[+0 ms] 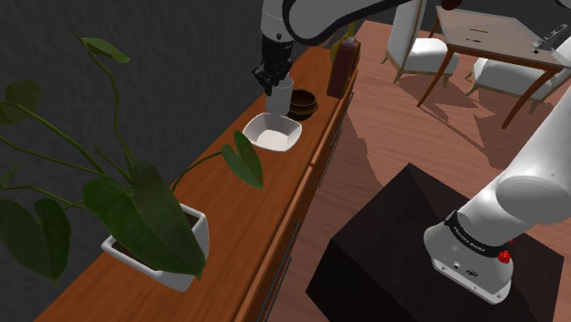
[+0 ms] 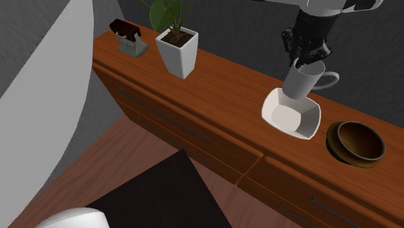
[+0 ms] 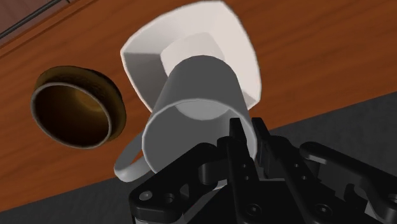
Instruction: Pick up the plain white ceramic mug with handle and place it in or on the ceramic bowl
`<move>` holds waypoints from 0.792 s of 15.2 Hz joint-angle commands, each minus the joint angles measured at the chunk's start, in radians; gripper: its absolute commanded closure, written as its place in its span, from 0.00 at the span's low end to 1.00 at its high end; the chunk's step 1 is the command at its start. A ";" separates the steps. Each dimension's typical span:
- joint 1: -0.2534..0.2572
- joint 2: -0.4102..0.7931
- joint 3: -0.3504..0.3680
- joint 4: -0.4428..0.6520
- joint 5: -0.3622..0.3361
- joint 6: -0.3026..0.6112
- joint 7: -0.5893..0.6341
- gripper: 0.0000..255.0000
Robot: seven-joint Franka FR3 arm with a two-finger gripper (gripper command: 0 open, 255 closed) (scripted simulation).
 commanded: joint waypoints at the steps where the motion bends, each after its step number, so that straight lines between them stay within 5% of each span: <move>1: -0.027 0.006 -0.015 0.021 0.010 -0.009 -0.052 1.00; 12: -0.143 0.142 -0.091 0.234 0.020 -0.075 -0.277 1.00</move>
